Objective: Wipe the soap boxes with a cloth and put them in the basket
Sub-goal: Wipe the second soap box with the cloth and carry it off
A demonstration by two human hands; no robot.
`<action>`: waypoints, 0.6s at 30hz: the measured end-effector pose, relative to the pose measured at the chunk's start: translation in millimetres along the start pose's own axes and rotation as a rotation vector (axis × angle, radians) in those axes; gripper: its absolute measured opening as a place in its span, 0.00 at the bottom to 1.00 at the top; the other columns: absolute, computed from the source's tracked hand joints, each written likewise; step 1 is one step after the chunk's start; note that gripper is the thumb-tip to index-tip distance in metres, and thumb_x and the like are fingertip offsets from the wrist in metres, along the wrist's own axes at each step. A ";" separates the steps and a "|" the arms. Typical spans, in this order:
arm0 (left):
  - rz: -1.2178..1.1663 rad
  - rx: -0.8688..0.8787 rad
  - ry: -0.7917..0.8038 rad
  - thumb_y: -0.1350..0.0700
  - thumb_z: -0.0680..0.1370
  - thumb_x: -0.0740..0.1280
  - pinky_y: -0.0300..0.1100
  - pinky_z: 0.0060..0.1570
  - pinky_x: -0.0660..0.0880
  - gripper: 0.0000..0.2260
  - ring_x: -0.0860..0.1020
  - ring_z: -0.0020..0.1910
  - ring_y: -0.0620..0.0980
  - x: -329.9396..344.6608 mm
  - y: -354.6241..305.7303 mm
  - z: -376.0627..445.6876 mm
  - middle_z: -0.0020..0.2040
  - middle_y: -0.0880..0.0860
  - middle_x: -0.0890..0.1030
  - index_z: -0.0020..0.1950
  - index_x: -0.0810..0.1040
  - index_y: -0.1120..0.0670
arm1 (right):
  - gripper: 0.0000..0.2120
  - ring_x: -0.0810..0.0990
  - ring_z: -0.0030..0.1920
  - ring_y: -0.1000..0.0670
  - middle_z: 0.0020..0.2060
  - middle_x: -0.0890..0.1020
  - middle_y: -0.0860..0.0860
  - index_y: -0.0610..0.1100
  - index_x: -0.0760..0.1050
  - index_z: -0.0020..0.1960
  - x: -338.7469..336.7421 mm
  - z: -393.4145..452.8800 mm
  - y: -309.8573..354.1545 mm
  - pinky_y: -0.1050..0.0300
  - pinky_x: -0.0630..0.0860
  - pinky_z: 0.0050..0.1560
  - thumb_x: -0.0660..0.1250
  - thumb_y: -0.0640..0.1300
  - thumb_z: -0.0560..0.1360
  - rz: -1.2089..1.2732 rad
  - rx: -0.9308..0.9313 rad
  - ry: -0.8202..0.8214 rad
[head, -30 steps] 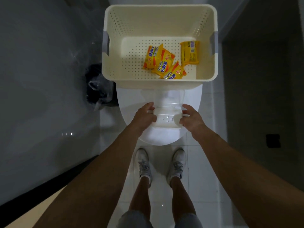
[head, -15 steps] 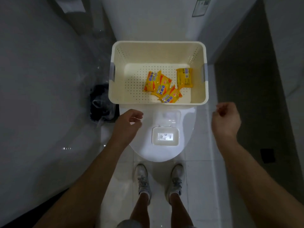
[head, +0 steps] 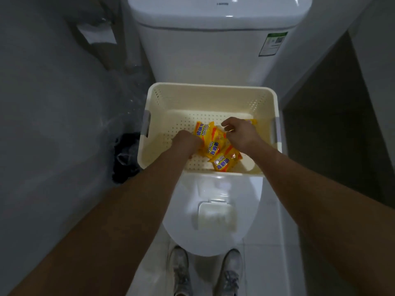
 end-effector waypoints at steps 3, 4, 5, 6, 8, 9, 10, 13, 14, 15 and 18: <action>-0.124 -0.134 0.028 0.62 0.74 0.67 0.51 0.51 0.80 0.13 0.78 0.39 0.57 13.7 12.4 22.7 0.46 0.63 0.81 0.57 0.79 0.65 | 0.23 0.74 0.68 0.43 0.70 0.74 0.44 0.44 0.70 0.73 28.8 34.6 -3.9 0.52 0.72 0.63 0.60 0.35 0.78 -0.124 -0.045 0.111; -0.160 -0.167 0.037 0.63 0.74 0.66 0.53 0.52 0.79 0.13 0.78 0.39 0.57 17.0 16.0 28.4 0.46 0.63 0.81 0.57 0.79 0.65 | 0.25 0.71 0.70 0.42 0.73 0.72 0.44 0.45 0.66 0.76 38.3 44.5 -4.7 0.51 0.70 0.66 0.60 0.36 0.79 -0.171 -0.059 0.146; -0.193 -0.193 0.044 0.63 0.74 0.66 0.54 0.52 0.79 0.14 0.79 0.40 0.58 19.4 18.5 33.2 0.47 0.63 0.82 0.58 0.79 0.65 | 0.27 0.69 0.73 0.42 0.75 0.69 0.44 0.45 0.63 0.78 47.4 53.9 -5.1 0.50 0.68 0.69 0.60 0.37 0.80 -0.211 -0.071 0.182; -0.223 -0.211 0.049 0.63 0.74 0.65 0.53 0.51 0.79 0.14 0.79 0.40 0.58 21.7 20.0 37.8 0.48 0.64 0.82 0.58 0.78 0.65 | 0.28 0.67 0.74 0.42 0.76 0.66 0.44 0.46 0.60 0.79 55.1 62.3 -5.1 0.48 0.66 0.71 0.60 0.38 0.80 -0.239 -0.074 0.211; -0.294 -0.221 0.061 0.63 0.74 0.65 0.49 0.46 0.79 0.14 0.80 0.40 0.57 26.5 21.0 45.0 0.50 0.63 0.83 0.60 0.78 0.63 | 0.30 0.67 0.74 0.42 0.77 0.65 0.44 0.47 0.59 0.79 65.8 76.5 -5.5 0.45 0.67 0.71 0.61 0.39 0.79 -0.281 -0.056 0.240; -0.325 -0.220 0.062 0.63 0.74 0.64 0.47 0.42 0.78 0.15 0.79 0.40 0.57 28.2 21.1 47.3 0.50 0.62 0.83 0.60 0.78 0.62 | 0.30 0.67 0.74 0.42 0.76 0.67 0.44 0.47 0.60 0.79 69.4 82.0 -5.2 0.45 0.67 0.71 0.62 0.39 0.79 -0.296 -0.046 0.244; -0.350 -0.219 0.059 0.63 0.74 0.64 0.45 0.40 0.77 0.15 0.80 0.40 0.57 29.3 21.8 49.8 0.51 0.62 0.83 0.60 0.78 0.62 | 0.29 0.68 0.73 0.42 0.75 0.68 0.44 0.47 0.62 0.78 71.1 86.2 -4.7 0.45 0.67 0.70 0.62 0.40 0.78 -0.296 -0.037 0.238; -0.400 -0.189 0.051 0.67 0.73 0.63 0.50 0.44 0.80 0.15 0.82 0.44 0.60 28.1 23.2 53.3 0.53 0.64 0.83 0.58 0.79 0.62 | 0.25 0.72 0.69 0.43 0.70 0.74 0.46 0.48 0.72 0.72 66.1 91.1 -6.4 0.48 0.69 0.69 0.65 0.38 0.75 -0.224 -0.007 0.146; -0.410 -0.167 0.043 0.67 0.72 0.63 0.53 0.47 0.82 0.15 0.83 0.46 0.61 26.2 22.2 54.4 0.52 0.64 0.83 0.57 0.80 0.62 | 0.22 0.76 0.65 0.44 0.66 0.77 0.47 0.49 0.75 0.68 61.5 90.6 -8.5 0.50 0.72 0.66 0.66 0.38 0.75 -0.176 0.004 0.096; -0.417 -0.136 0.023 0.67 0.71 0.64 0.57 0.49 0.82 0.15 0.83 0.47 0.61 23.0 20.0 54.9 0.52 0.64 0.83 0.56 0.80 0.60 | 0.19 0.80 0.57 0.45 0.62 0.80 0.47 0.48 0.78 0.64 55.4 89.2 -10.1 0.56 0.75 0.60 0.68 0.39 0.74 -0.105 0.017 0.042; -0.450 -0.017 -0.090 0.64 0.73 0.66 0.59 0.47 0.82 0.12 0.83 0.45 0.58 3.6 9.4 48.9 0.51 0.59 0.83 0.55 0.78 0.54 | 0.08 0.80 0.38 0.52 0.45 0.84 0.49 0.44 0.81 0.52 33.6 79.3 -5.9 0.68 0.75 0.37 0.74 0.43 0.73 0.176 0.038 -0.092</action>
Point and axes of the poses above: each hand's wrist, its own z-axis towards the middle knuckle, its own x-axis out of the palm, y = z × x, the point moved 8 cm from there along z, towards the middle knuckle
